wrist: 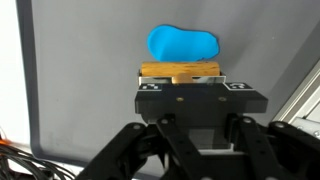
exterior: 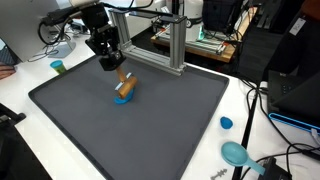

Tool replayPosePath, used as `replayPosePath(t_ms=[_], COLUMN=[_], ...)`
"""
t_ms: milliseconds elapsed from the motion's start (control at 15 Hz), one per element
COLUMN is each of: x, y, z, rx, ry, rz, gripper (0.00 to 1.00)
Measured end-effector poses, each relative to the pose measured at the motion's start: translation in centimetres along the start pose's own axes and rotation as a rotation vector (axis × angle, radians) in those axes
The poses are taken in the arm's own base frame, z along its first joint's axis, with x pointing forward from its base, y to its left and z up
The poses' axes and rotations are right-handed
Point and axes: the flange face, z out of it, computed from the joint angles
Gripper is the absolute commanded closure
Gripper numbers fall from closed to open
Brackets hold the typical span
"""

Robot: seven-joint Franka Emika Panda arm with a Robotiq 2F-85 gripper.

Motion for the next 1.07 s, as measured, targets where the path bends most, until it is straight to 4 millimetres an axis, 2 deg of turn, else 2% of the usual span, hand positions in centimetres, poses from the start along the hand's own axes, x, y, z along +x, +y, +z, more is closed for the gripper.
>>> replayPosePath(t_ms=[333,467,533,600,667,1067], x=[-0.9,-1.3,-1.5,-1.5,-1.5,-1.8], y=[-0.3,-0.2,-0.2,-0.2,-0.2,-0.2], z=[3.5,3.5,3.4,3.3,3.4,3.4], rx=[0.046,0.046,0.046,0.045,0.045,0.046], ry=[0.014,0.010,0.004,0.004,0.005,0.001], rz=[0.047,0.063,0.069,0.071,0.070,0.089], gripper=[0.78,0.78,0.53,0.53,0.78,0.78])
